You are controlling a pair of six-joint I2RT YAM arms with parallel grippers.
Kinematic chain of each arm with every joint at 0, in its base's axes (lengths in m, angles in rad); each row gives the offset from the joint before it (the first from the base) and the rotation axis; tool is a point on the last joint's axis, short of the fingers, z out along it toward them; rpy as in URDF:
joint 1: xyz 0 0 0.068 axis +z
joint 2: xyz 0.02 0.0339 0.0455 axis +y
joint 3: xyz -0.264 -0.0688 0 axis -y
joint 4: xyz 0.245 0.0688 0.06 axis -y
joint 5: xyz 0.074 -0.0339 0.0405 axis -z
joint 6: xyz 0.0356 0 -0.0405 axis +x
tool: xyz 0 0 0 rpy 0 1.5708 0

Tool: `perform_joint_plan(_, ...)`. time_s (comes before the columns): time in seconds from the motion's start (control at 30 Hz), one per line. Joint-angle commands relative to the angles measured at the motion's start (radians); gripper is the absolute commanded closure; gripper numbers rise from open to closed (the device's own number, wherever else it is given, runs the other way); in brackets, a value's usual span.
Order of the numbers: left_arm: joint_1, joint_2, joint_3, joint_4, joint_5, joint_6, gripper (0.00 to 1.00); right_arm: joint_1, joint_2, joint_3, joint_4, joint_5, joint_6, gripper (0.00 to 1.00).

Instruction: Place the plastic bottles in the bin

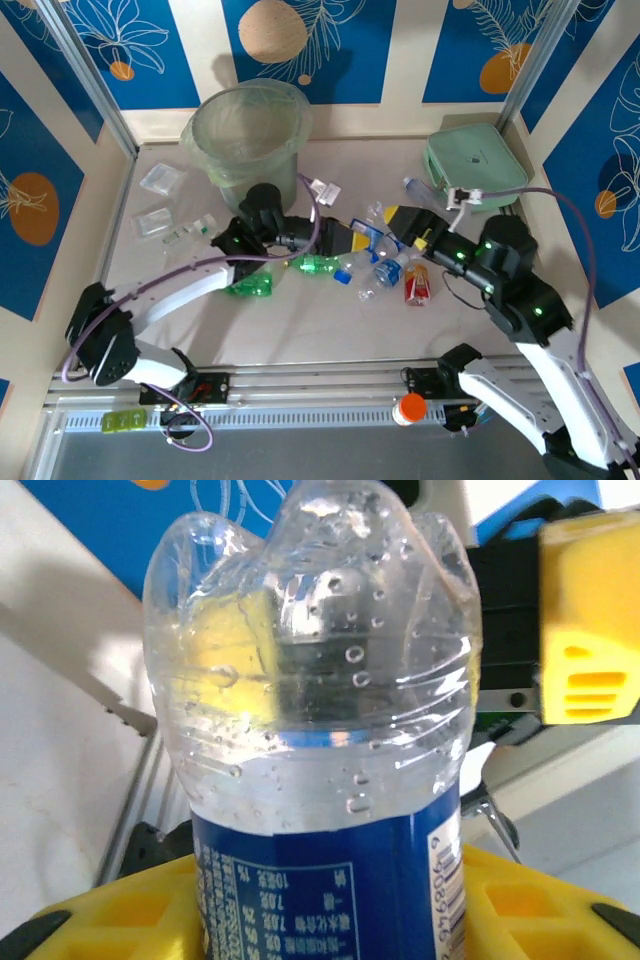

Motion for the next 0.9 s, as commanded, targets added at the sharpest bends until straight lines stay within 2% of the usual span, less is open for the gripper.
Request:
perform_joint_plan(0.0,0.047,-0.068,0.127,-0.467,-0.242,0.300,0.67,-0.006,-0.043,0.068,-0.192,0.188,-0.115,0.03)
perform_joint_plan(0.1,0.098,-0.068,0.214,-0.562,-0.338,0.338,0.68,-0.011,-0.060,0.083,-0.254,0.231,-0.141,0.04)
perform_joint_plan(0.2,0.173,-0.035,0.307,-0.624,-0.371,0.333,0.84,-0.013,-0.071,0.069,-0.272,0.233,-0.144,0.04)
perform_joint_plan(0.23,0.196,-0.021,0.336,-0.638,-0.383,0.329,0.85,-0.013,-0.073,0.061,-0.272,0.231,-0.141,0.04)
perform_joint_plan(0.33,0.274,0.032,0.441,-0.692,-0.458,0.323,0.86,-0.014,-0.072,0.034,-0.263,0.224,-0.135,0.04)
perform_joint_plan(0.43,0.332,0.106,0.586,-0.787,-0.603,0.300,0.86,-0.017,-0.070,0.009,-0.249,0.219,-0.133,0.04)
perform_joint_plan(0.5,0.367,0.171,0.711,-0.874,-0.716,0.239,0.84,-0.019,-0.064,0.000,-0.244,0.217,-0.135,0.04)
perform_joint_plan(0.63,0.399,0.290,0.922,-0.995,-0.919,0.159,0.85,-0.024,-0.048,-0.002,-0.250,0.221,-0.139,0.04)
perform_joint_plan(0.7,0.419,0.359,1.024,-1.039,-0.972,0.116,0.85,-0.028,-0.041,-0.005,-0.250,0.221,-0.142,0.04)
perform_joint_plan(0.87,0.453,0.530,1.233,-1.107,-0.989,0.078,0.85,-0.037,-0.023,-0.010,-0.252,0.225,-0.134,0.04)
